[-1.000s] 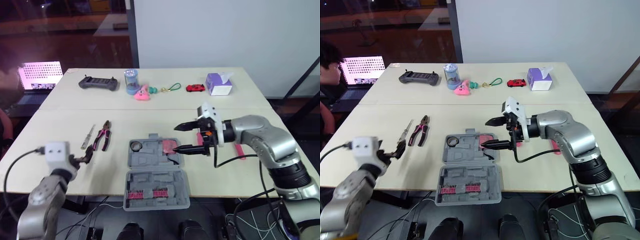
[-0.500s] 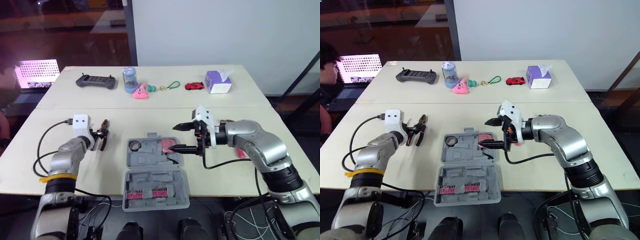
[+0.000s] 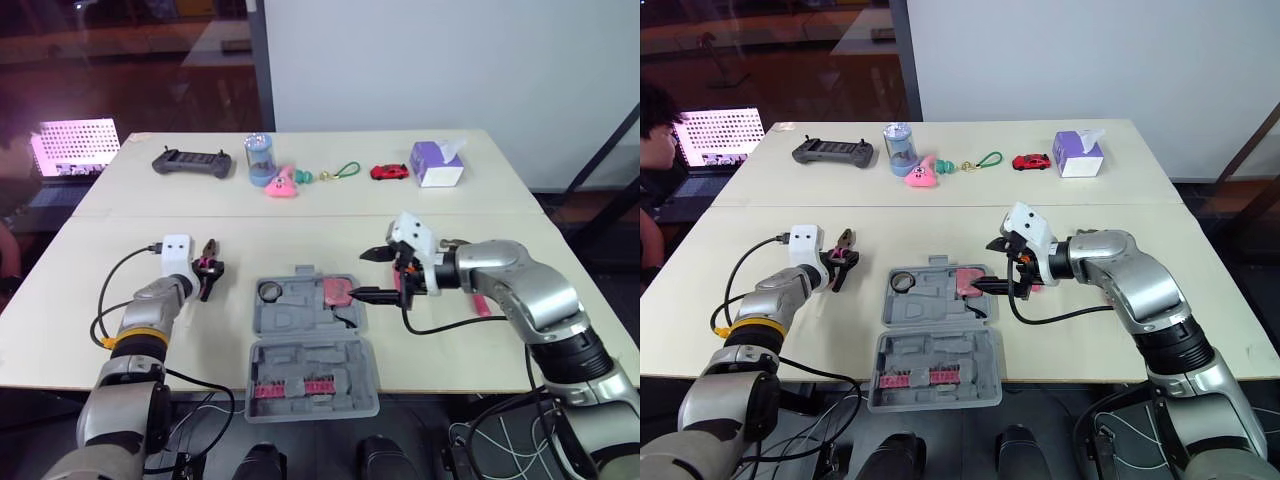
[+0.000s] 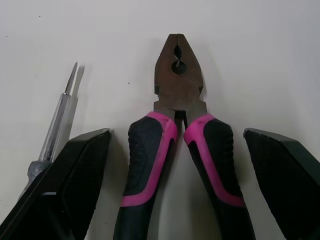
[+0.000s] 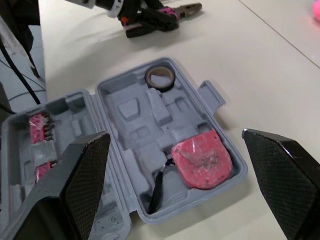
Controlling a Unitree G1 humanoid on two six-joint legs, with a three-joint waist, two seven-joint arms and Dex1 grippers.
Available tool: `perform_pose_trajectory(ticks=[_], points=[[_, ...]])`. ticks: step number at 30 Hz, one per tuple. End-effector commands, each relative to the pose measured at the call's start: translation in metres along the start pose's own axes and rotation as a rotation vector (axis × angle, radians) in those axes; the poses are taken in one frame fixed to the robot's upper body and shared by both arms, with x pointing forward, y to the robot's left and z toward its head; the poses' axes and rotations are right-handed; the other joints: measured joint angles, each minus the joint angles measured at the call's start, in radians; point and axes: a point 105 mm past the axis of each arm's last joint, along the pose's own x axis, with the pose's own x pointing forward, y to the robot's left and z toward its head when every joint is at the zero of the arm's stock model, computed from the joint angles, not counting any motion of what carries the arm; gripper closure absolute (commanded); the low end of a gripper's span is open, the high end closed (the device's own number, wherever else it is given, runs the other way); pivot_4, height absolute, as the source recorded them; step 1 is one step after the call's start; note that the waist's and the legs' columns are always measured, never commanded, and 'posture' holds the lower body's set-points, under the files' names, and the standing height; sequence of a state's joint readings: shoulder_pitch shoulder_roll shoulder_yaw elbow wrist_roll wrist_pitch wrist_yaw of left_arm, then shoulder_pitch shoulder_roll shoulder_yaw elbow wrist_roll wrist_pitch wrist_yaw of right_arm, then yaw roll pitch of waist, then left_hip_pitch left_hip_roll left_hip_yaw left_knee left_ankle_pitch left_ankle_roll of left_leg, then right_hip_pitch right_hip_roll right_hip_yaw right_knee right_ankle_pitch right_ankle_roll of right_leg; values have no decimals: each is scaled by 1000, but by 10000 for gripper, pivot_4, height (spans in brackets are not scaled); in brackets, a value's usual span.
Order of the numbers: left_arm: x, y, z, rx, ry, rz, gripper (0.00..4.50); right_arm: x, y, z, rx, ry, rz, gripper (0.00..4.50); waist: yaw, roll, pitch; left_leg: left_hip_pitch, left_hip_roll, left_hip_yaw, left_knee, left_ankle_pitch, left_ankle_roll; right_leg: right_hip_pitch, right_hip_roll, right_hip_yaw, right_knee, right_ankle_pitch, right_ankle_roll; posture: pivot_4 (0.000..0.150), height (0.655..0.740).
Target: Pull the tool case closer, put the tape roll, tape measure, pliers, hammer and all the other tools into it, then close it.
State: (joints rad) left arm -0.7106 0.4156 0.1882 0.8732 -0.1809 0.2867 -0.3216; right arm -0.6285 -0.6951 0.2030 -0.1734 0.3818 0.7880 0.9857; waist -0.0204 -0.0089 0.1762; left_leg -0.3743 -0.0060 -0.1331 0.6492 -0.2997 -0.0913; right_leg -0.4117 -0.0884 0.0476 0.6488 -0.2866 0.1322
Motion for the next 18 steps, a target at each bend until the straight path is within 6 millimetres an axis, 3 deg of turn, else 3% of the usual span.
perform_pose_trajectory(ticks=[1, 5, 9, 12, 14, 16, 18], points=[[4, -8, 10, 17, -15, -22, 5227, -2, -1, 15, -55, -21, -16, 0, 2, 0, 0, 0, 0, 0, 0, 0, 0, 0, 0, 0, 0, 0, 0, 1500, 7400], [5, -6, 12, 25, 3, -10, 20621, -2, -4, 15, -57, -13, -22, 0, 2, 0, 0, 0, 0, 0, 0, 0, 0, 0, 0, 0, 0, 0, 0, 1500, 7400], [0, 2, 27, 54, -11, -1, 20759, -3, -7, 17, -64, -12, -22, 0, 0, 0, 0, 0, 0, 0, 0, 0, 0, 0, 0, 0, 0, 0, 0, 1500, 7400], [-5, -1, 50, 86, -68, -53, 20760, -5, -9, 22, -84, -29, -18, 0, -5, 0, 0, 0, 0, 0, 0, 0, 0, 0, 0, 0, 1, 0, 0, 1500, 7400], [-12, -18, 72, 95, -141, -185, 20760, -5, -12, 27, -140, -46, -35, 0, -10, 0, 0, -1, 0, 0, 0, 0, 0, -1, 0, 0, 1, 0, 0, 1500, 7400], [-28, -51, 95, 164, -228, -411, 20760, -6, -19, 32, -204, -59, -78, 0, -11, -1, 1, -2, 0, 0, 0, 1, -1, -2, 0, 0, 1, 0, 0, 1500, 7400], [-48, -79, 103, 286, -269, -604, 20760, -6, -19, 37, -244, -72, -69, 0, -12, -1, 1, -5, 0, -1, 0, 3, -5, -4, -1, 0, 1, 0, 0, 1500, 7400]])
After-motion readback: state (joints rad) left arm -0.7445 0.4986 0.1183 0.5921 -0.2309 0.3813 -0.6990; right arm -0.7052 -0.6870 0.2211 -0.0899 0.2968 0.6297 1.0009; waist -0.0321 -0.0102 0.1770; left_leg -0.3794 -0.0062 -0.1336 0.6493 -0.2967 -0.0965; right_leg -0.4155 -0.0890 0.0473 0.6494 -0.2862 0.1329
